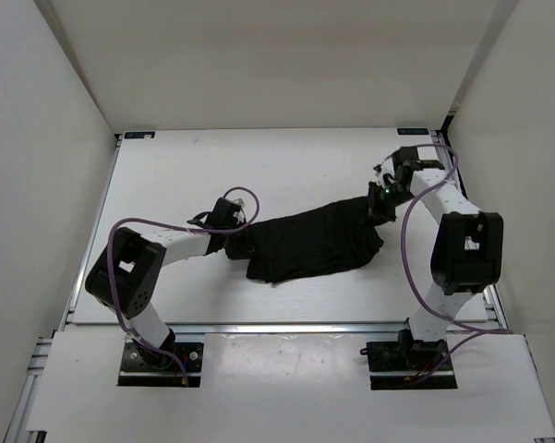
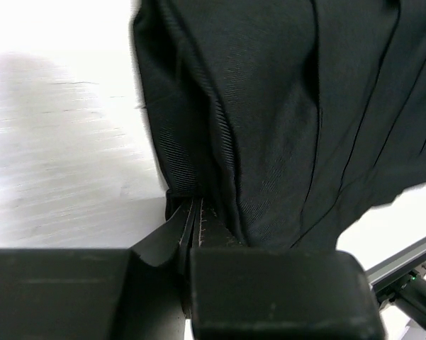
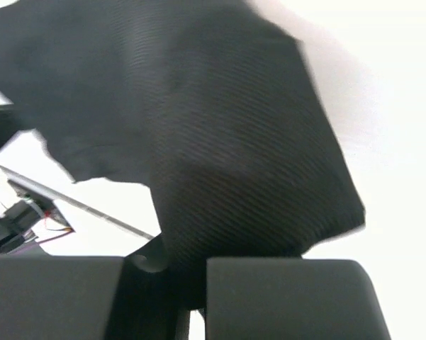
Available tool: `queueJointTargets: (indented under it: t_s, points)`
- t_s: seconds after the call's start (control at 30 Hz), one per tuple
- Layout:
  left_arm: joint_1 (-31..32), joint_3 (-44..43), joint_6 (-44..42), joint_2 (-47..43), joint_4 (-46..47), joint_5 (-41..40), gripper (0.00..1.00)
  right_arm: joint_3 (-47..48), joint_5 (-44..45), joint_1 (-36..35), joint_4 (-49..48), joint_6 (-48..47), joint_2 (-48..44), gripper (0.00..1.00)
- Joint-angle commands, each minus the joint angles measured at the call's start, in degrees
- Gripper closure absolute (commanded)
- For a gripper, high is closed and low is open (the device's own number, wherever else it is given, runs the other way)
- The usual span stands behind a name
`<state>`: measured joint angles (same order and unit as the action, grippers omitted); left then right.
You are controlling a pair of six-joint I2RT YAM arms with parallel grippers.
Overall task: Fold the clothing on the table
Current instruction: Fold the skirt
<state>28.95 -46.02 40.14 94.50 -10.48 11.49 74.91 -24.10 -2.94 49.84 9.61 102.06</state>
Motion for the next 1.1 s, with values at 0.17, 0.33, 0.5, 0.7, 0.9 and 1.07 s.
queueJointTargets:
  t_s: [0.17, 0.33, 0.5, 0.7, 0.9, 1.07]
  points:
    - [1.46, -1.35, 0.03, 3.67, -2.61, 0.38, 1.0, 11.83, -14.47, -12.69, 1.14, 5.68, -0.03, 1.0]
    - [0.67, -1.97, -0.32, 4.2, -2.61, 0.99, 1.0, 13.84, -21.59, -19.02, -3.43, 7.79, 6.2, 1.0]
    - [-0.03, -1.27, 0.02, 3.5, -2.27, 1.34, 1.0, 18.42, -25.64, -24.12, -3.79, 8.76, 13.5, 1.0]
    - [-1.61, 0.4, -0.41, 2.01, -1.91, 1.26, 1.0, 21.33, -30.03, -25.97, -3.61, 9.2, 18.61, 0.74]
    - [-4.33, 1.55, -0.94, 0.51, -2.61, 1.52, 1.0, 13.97, -46.2, -24.13, -20.28, 19.88, 14.94, 0.4]
    - [-10.75, 0.15, -3.05, -4.22, -6.39, 0.38, 1.0, -3.5, -55.7, -21.67, -72.57, 52.87, 5.62, 0.54]
